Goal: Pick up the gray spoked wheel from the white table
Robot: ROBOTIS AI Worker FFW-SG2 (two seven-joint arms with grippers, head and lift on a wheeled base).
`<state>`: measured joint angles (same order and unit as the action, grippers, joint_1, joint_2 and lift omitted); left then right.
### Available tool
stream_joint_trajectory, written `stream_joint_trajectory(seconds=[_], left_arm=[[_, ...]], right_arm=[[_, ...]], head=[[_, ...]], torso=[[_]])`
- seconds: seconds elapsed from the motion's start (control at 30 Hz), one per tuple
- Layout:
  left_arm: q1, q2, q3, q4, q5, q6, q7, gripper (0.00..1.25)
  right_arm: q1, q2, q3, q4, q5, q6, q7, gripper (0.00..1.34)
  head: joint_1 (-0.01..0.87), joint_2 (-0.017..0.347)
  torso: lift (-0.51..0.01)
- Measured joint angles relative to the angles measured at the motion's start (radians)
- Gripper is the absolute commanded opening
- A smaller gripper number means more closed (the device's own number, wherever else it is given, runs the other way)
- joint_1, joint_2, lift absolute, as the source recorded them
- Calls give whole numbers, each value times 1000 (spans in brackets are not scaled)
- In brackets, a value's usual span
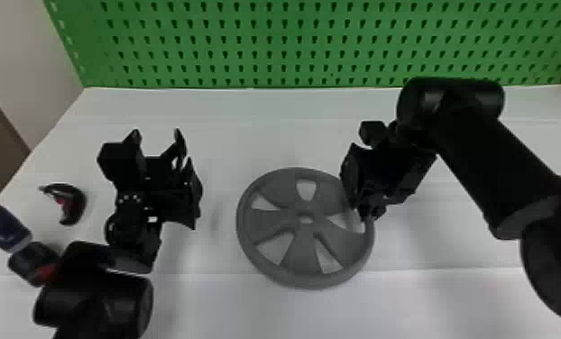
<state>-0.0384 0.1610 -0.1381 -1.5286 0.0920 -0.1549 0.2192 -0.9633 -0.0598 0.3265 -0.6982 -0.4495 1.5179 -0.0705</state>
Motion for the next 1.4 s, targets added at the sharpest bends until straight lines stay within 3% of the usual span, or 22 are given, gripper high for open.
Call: stream_joint_trajectory(seconds=[0.47,0.73,1.0,1.4], left_arm=[[3,0,2,0,1,0,0,747],[9,0,6,0,2,0,0,747],[12,0,8,-1,2,-1,0,747],[14,2,9,-1,2,-3,0,747]], right_arm=[[0,-3,-20,-20,11,-3,-1,239],[2,-12,-107,-138,76,44,-1,239],[-3,-23,-141,-250,102,50,-2,239],[14,-34,-171,-326,106,50,-2,239]], head=[[770,44],[770,44],[770,44],[770,44]], torso=[[-98],[-98],[-98],[-98]])
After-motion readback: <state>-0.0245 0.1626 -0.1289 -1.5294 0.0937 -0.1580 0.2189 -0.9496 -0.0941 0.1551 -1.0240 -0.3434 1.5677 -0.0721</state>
